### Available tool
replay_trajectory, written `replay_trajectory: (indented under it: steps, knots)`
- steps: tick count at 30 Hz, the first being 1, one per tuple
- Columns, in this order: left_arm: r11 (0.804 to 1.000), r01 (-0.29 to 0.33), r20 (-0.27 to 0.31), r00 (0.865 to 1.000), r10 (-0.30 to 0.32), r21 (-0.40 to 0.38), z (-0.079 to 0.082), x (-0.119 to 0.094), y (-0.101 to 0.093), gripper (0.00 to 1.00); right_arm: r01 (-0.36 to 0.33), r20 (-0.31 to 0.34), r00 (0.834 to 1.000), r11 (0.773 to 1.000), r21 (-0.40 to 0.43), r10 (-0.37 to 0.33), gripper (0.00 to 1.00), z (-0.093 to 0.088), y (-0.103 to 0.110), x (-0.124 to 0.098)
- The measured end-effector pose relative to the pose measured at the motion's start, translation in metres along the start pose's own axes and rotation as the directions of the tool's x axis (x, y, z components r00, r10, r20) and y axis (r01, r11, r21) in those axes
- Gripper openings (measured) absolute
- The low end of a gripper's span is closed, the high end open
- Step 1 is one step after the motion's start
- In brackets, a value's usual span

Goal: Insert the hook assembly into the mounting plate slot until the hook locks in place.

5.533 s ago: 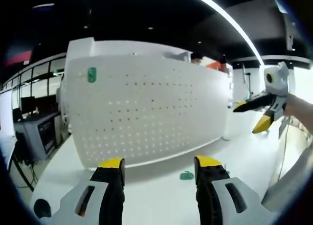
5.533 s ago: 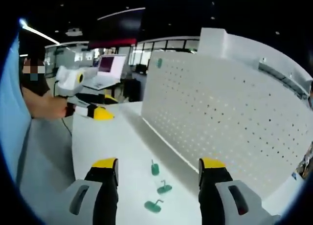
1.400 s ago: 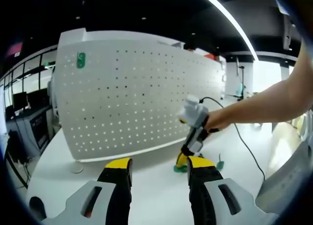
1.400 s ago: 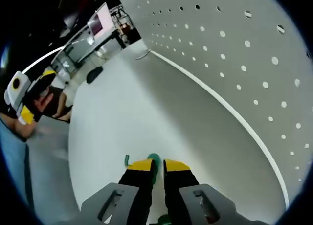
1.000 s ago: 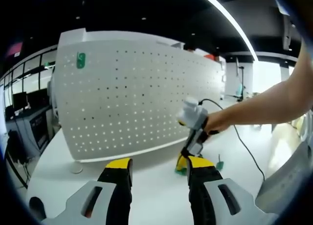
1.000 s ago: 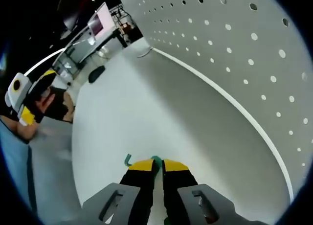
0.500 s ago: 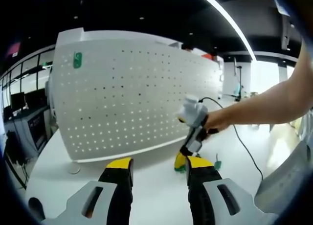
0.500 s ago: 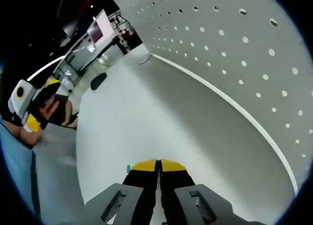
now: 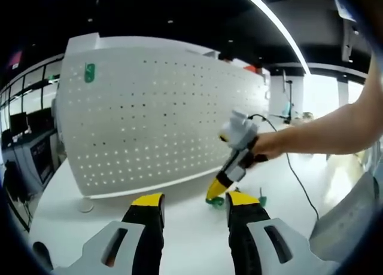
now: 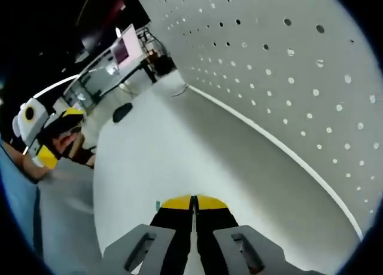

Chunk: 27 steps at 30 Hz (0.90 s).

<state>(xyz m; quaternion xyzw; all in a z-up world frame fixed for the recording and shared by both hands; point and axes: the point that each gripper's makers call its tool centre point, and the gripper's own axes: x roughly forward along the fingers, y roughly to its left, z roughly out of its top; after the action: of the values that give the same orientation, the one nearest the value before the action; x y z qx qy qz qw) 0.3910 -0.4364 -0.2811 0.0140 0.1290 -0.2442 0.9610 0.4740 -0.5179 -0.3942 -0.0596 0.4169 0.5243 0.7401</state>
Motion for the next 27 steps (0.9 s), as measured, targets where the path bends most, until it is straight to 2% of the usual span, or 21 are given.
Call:
replay_trajectory:
  steps: [7, 16, 27]
  knots:
    - [1.000, 0.016, -0.004, 1.000, -0.016, 0.002, -0.001, 0.001, -0.005, 0.41, 0.013, 0.136, 0.991, 1.000, -0.008, -0.012, 0.00, 0.021, 0.017, -0.016]
    - [1.000, 0.029, -0.003, 1.000, -0.029, -0.010, -0.001, 0.001, -0.009, 0.40, 0.049, 0.245, 0.969, 0.997, -0.059, -0.033, 0.00, 0.042, 0.041, -0.035]
    - [0.999, 0.031, 0.011, 0.999, -0.030, -0.021, 0.002, 0.000, -0.011, 0.39, 0.093, 0.383, 0.922, 0.992, -0.083, -0.055, 0.00, 0.065, 0.066, -0.053]
